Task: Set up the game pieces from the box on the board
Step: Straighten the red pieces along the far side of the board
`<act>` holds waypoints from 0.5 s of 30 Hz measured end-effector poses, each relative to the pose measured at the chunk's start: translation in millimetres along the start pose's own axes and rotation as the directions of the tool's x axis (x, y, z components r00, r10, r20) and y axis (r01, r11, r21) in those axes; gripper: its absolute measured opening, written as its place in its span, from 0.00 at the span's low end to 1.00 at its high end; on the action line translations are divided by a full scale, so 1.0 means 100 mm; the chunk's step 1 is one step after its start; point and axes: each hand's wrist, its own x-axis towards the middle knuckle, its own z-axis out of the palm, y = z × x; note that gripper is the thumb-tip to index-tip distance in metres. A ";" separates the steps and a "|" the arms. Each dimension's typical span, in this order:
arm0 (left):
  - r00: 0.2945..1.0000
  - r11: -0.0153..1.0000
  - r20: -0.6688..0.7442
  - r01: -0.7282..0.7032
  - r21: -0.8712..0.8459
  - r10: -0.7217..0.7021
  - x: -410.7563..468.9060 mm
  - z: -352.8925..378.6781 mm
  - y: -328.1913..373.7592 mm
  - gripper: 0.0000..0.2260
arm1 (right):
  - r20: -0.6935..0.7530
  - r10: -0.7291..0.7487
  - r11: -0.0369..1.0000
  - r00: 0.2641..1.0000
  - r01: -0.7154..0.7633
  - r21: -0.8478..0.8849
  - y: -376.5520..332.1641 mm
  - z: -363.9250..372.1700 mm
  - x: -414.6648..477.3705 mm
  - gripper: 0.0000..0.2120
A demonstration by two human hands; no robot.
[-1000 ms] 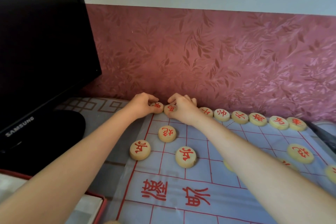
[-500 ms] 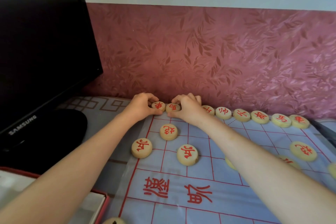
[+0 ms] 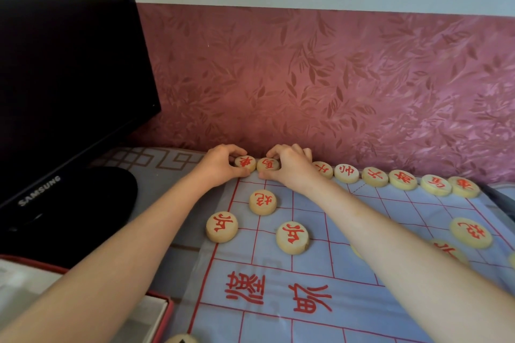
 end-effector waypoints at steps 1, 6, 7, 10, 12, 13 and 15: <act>1.000 1.000 0.001 0.000 0.002 0.000 0.00 0.00 0.00 0.22 | 0.000 0.006 1.000 1.000 -0.006 0.003 0.00 0.00 0.00 0.25; 1.000 1.000 0.003 0.004 -0.005 -0.004 0.00 0.00 -0.01 0.21 | -0.015 0.034 0.999 0.999 -0.034 0.023 -0.02 0.00 -0.01 0.26; 1.000 1.000 0.004 0.004 -0.005 -0.004 0.00 0.00 -0.01 0.21 | -0.012 0.040 0.999 0.999 -0.039 0.030 -0.02 0.00 -0.01 0.26; 1.000 1.000 0.002 -0.002 -0.002 0.002 -0.01 0.00 -0.01 0.21 | -0.013 0.040 0.999 0.999 -0.040 0.036 -0.03 0.01 0.00 0.26; 1.000 1.000 0.004 -0.004 0.000 0.004 -0.01 0.00 -0.01 0.21 | -0.014 0.040 0.999 0.999 -0.040 0.035 -0.03 0.01 0.00 0.26; 1.000 1.000 0.005 -0.004 -0.004 0.004 -0.01 0.00 -0.02 0.21 | -0.011 0.043 0.998 0.999 -0.042 0.036 -0.03 0.01 0.00 0.26; 1.000 1.000 0.005 -0.003 -0.017 0.003 -0.01 0.00 -0.02 0.21 | -0.008 0.046 0.998 0.999 -0.046 0.035 -0.03 0.01 -0.01 0.26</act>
